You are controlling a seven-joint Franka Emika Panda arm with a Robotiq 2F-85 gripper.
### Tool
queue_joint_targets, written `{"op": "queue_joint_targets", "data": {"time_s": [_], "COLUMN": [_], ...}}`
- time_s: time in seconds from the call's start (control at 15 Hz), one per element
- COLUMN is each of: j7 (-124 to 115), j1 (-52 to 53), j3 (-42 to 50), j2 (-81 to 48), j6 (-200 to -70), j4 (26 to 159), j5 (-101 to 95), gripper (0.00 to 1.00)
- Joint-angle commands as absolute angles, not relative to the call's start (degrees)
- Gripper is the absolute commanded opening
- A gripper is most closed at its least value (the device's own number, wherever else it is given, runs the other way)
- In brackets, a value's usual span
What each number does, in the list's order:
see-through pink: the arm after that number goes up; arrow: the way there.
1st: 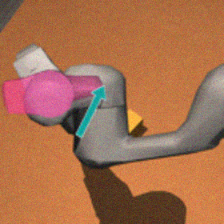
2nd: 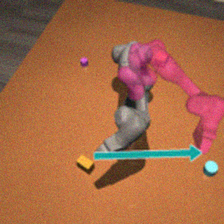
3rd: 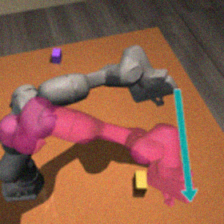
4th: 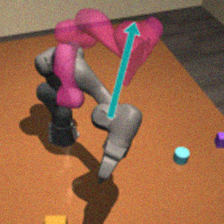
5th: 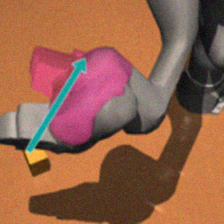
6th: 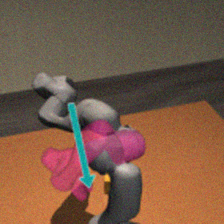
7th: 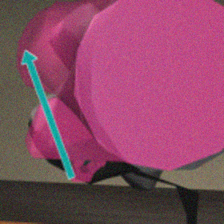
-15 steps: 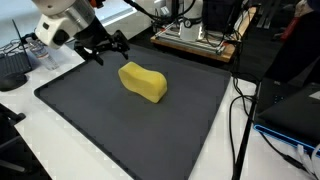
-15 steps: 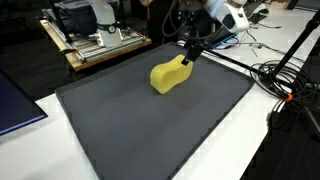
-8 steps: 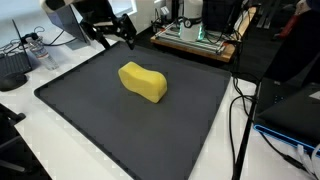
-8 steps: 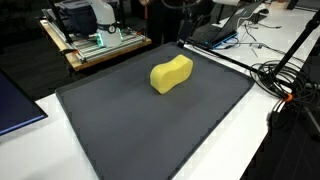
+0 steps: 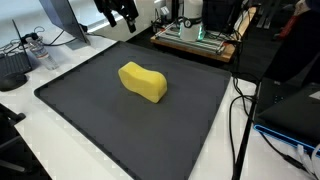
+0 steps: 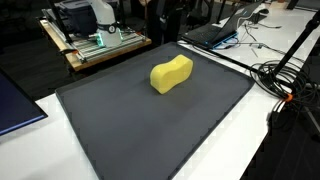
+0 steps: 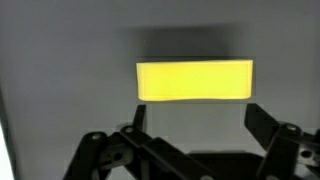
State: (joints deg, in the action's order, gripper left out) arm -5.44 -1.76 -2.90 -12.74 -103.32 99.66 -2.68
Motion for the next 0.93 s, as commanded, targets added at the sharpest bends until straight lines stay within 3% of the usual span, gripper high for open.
{"op": "queue_joint_targets", "data": {"time_s": [0.0, 0.33, 0.4, 0.87], "j7": [-10.6, -3.3, -5.9, -4.2], "j1": [-0.6, 0.3, -0.1, 0.4], "j3": [-1.4, -2.7, -2.2, -2.7], "j2": [-0.8, 13.8, 5.7, 12.9], "j6": [-106.1, -110.7, -107.4, -109.4], "j4": [113.6, 128.1, 119.7, 127.0], "j5": [-2.6, -8.4, -6.3, -7.7], "gripper": [1.00, 1.00, 1.00, 1.00]}}
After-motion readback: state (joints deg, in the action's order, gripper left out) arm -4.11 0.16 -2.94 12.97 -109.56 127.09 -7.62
